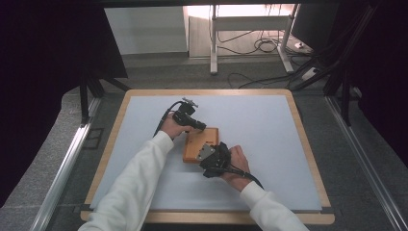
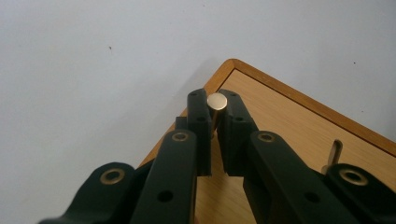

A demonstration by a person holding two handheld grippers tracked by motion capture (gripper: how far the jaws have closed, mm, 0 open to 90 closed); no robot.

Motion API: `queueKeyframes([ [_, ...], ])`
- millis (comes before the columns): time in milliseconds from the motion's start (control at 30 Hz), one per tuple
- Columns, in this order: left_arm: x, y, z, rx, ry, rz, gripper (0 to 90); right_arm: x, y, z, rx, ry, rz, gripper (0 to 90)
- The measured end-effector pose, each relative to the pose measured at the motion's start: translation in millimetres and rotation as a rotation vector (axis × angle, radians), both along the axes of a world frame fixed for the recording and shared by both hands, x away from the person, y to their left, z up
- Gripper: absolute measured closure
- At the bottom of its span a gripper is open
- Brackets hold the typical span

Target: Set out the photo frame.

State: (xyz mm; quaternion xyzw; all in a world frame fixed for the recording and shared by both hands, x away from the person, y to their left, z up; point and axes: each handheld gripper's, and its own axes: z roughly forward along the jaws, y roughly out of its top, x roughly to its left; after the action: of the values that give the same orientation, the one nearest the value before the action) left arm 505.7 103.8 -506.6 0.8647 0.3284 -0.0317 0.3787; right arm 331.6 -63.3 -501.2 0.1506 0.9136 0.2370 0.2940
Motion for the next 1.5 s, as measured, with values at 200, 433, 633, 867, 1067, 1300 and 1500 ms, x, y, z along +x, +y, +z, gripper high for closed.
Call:
queueKeyframes([
  [200, 0.3, 0.0, 0.1, -0.004, 0.006, 0.01, 84.3, 0.3, 1.9, 3.5, -0.012, -0.01, 0.013, 33.5],
  [433, 1.3, 0.4, -0.3, -0.011, 0.014, 0.018, 84.3, 0.8, 4.2, 6.8, -0.032, -0.03, 0.02, 36.0],
  [633, 2.5, 0.6, -0.2, -0.016, 0.027, 0.024, 84.4, 0.9, 4.6, 7.2, -0.047, -0.048, 0.019, 37.3],
  [867, 4.0, 0.9, -1.7, -0.028, 0.033, 0.035, 84.2, -1.0, 5.6, 13.2, -0.058, -0.084, 0.032, 43.3],
  [1067, 3.5, 0.6, -3.0, -0.016, 0.031, 0.032, 83.9, -0.3, 5.7, 15.7, -0.056, -0.087, 0.035, 44.4],
  [1300, 2.6, 1.2, -3.1, -0.022, 0.013, 0.037, 80.8, 1.2, 6.1, 23.0, -0.054, -0.103, 0.037, 48.7],
  [1500, 0.3, 5.3, 2.7, -0.019, -0.008, 0.046, 65.9, 3.2, 7.3, 29.1, -0.056, -0.112, 0.041, 53.0],
])
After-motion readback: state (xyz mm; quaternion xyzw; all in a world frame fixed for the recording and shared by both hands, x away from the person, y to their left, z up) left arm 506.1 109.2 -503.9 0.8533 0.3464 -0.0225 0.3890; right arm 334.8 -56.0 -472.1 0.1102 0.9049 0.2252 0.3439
